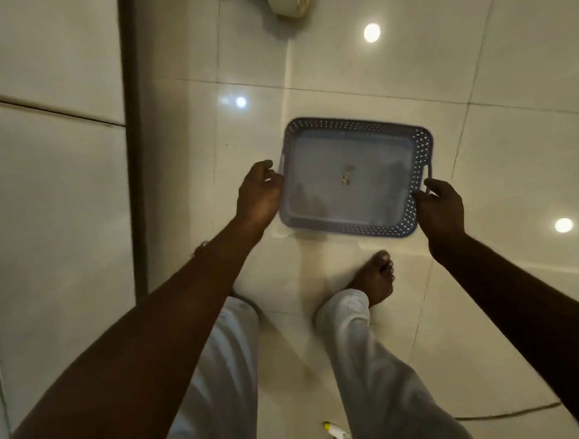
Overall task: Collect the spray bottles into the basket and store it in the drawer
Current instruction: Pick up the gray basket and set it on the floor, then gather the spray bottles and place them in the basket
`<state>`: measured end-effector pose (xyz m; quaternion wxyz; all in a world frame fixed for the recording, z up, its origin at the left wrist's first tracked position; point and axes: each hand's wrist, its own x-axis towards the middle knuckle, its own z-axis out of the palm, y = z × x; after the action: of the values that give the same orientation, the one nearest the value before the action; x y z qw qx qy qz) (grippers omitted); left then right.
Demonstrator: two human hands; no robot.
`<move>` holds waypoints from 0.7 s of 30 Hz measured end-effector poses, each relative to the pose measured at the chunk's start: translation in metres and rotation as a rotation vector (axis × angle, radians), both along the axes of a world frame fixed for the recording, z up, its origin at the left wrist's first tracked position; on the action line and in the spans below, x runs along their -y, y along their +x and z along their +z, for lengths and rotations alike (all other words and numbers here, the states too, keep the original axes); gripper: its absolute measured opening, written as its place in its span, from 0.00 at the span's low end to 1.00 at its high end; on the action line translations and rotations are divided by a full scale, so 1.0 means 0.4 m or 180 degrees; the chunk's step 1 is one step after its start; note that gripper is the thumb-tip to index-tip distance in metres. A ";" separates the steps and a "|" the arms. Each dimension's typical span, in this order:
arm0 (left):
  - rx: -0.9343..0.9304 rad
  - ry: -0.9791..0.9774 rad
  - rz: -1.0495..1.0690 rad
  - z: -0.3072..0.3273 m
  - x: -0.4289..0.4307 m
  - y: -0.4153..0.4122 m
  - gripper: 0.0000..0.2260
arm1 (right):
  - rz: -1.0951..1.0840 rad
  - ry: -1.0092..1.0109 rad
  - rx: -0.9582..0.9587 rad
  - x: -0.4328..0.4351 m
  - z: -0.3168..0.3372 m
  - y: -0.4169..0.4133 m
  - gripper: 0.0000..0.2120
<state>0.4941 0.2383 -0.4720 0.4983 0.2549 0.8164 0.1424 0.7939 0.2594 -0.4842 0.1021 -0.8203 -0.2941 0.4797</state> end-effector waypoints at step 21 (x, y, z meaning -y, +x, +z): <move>-0.1439 0.1048 0.1369 0.898 0.696 -0.739 0.13 | 0.1793 -0.0188 -0.1980 0.370 0.763 -1.089 0.13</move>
<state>0.1985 -0.0399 -0.1128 0.2158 0.1792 0.9071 0.3137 0.3581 0.1114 -0.1788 0.0273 -0.5264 -0.4482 0.7220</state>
